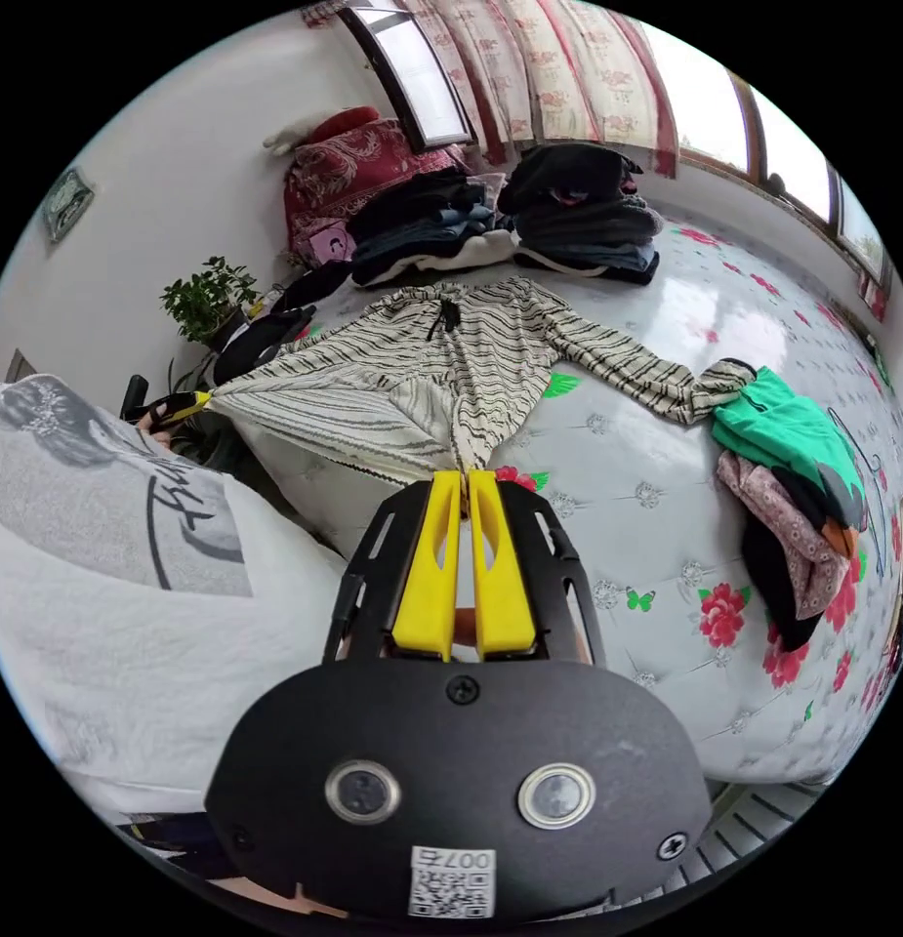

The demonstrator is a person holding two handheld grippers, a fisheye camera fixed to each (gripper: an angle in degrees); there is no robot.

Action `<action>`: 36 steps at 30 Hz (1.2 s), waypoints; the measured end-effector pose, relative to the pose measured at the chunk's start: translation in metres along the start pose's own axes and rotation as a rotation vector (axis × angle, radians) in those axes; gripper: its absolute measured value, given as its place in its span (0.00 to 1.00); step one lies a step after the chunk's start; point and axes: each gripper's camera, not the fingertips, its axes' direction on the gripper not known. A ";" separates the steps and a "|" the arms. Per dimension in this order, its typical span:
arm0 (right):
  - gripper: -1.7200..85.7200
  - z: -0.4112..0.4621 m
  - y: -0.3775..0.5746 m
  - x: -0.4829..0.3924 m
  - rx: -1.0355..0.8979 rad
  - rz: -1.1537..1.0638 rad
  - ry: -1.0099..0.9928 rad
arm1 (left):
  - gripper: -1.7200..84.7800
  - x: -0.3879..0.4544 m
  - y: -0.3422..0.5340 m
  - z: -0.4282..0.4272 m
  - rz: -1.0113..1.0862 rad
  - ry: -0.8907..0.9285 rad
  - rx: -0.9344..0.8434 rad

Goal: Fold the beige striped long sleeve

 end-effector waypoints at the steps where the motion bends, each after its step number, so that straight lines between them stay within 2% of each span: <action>1: 0.02 -0.005 -0.002 -0.001 -0.031 -0.019 -0.025 | 0.01 -0.002 -0.004 0.000 0.007 -0.025 -0.029; 5: 0.02 0.029 -0.026 0.028 -0.170 0.082 -0.121 | 0.01 -0.047 -0.039 0.028 -0.090 -0.039 -0.054; 7: 0.02 0.058 -0.057 0.050 -0.195 0.138 -0.146 | 0.01 -0.085 -0.097 0.058 -0.195 0.042 -0.046; 10: 0.02 0.084 -0.148 0.076 -0.178 0.178 -0.114 | 0.01 -0.080 -0.185 0.067 -0.192 0.117 0.030; 12: 0.02 0.063 -0.213 0.078 -0.061 0.187 -0.054 | 0.01 -0.028 -0.277 0.038 -0.110 0.180 0.149; 15: 0.02 -0.040 -0.288 0.051 0.324 0.130 0.011 | 0.01 0.078 -0.342 -0.041 0.179 0.194 0.320; 17: 0.02 -0.120 -0.294 0.013 0.580 0.006 0.044 | 0.01 0.134 -0.346 -0.085 0.358 0.152 0.369; 19: 0.02 -0.158 -0.277 -0.014 0.683 -0.113 0.105 | 0.01 0.180 -0.322 -0.124 0.544 0.090 0.393; 21: 0.02 -0.176 -0.249 -0.036 0.728 -0.226 0.168 | 0.01 0.190 -0.293 -0.136 0.631 0.064 0.390; 23: 0.02 -0.173 -0.206 -0.049 0.696 -0.307 0.190 | 0.01 0.185 -0.264 -0.134 0.663 0.052 0.350; 26: 0.02 -0.136 -0.148 -0.046 0.583 -0.311 0.165 | 0.01 0.145 -0.217 -0.105 0.587 0.045 0.248; 30: 0.02 -0.052 -0.077 -0.029 0.359 -0.187 0.225 | 0.01 0.046 -0.135 -0.032 0.332 -0.063 0.089; 33: 0.02 0.025 -0.020 -0.015 0.149 -0.067 0.152 | 0.01 -0.031 -0.063 0.034 0.058 -0.025 -0.050; 36: 0.02 0.091 0.024 -0.016 -0.054 -0.014 0.165 | 0.01 -0.065 -0.003 0.087 -0.101 -0.041 -0.137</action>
